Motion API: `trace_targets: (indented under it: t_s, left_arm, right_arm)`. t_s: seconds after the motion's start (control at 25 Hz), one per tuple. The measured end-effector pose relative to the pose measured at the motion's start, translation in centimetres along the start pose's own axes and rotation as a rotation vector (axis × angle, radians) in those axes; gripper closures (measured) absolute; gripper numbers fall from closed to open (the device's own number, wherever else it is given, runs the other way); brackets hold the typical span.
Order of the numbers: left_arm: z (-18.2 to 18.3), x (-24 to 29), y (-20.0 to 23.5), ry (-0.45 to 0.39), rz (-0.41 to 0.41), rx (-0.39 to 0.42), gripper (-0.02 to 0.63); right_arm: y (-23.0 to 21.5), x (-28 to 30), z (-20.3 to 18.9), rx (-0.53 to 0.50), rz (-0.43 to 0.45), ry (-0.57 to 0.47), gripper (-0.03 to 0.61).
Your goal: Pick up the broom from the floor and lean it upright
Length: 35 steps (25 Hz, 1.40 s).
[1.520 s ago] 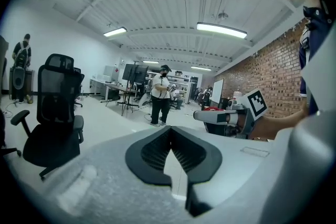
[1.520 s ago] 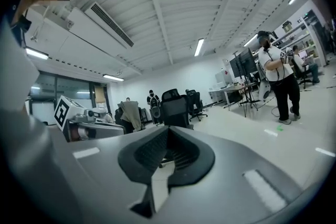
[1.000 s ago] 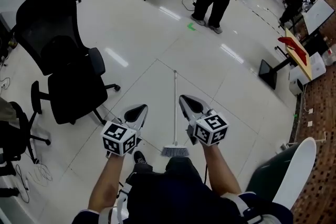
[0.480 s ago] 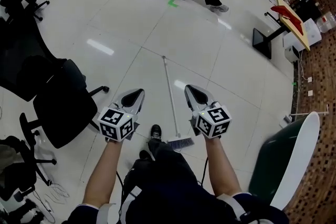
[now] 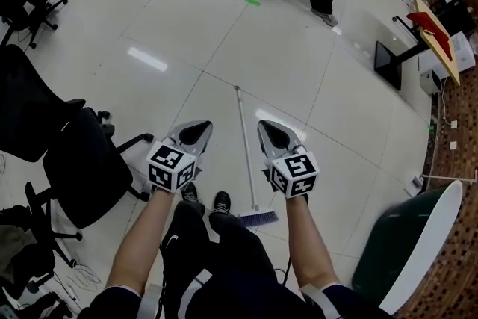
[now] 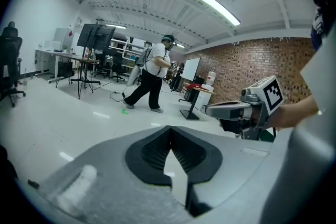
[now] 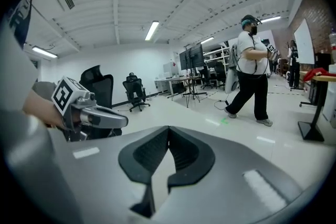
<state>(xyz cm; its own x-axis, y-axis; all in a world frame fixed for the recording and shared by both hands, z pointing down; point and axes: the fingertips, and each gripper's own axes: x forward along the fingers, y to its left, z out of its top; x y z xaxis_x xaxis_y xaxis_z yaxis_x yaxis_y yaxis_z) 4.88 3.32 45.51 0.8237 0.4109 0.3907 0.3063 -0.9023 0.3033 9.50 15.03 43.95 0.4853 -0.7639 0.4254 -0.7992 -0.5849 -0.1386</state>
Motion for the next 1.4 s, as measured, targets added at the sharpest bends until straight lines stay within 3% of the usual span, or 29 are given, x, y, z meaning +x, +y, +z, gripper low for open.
trace_targets:
  t_s: [0.12, 0.16, 0.24, 0.44, 0.6, 1.0, 1.2, 1.4]
  left_arm:
    - [-1.1, 3.0, 2.5, 0.012, -0.01, 0.012, 0.614]
    - [-1.7, 4.1, 3.4, 0.017, -0.012, 0.012, 0.614]
    - [-3.7, 6.5, 5.5, 0.037, -0.02, 0.008, 0.614]
    - [-10.1, 13.3, 11.4, 0.125, -0.062, 0.012, 0.614]
    - [-15.2, 19.0, 16.8, 0.155, -0.097, 0.01, 0.614]
    - [-28.6, 29.9, 27.3, 0.192, -0.155, 0.063, 0.614]
    - [-33.8, 32.7, 29.4, 0.219, -0.198, 0.076, 0.614]
    - [-36.4, 34.1, 31.0, 0.244, -0.198, 0.091, 0.614]
  right_arm:
    - [-2.5, 3.4, -3.0, 0.015, -0.039, 0.061, 0.558]
    - [-3.1, 4.8, -4.3, 0.024, -0.039, 0.085, 0.521]
    - [-4.0, 8.2, -7.2, 0.044, -0.021, 0.125, 0.519]
    - [-6.3, 16.9, -15.2, 0.043, 0.003, 0.211, 0.571]
    - [-8.7, 24.1, -22.7, 0.028, 0.02, 0.271, 0.574]
    - [-18.0, 37.3, -38.8, 0.066, -0.086, 0.33, 0.57]
    - [-21.2, 41.2, -45.8, 0.117, -0.137, 0.367, 0.513]
    - [-23.5, 44.3, -50.6, 0.123, -0.151, 0.428, 0.371]
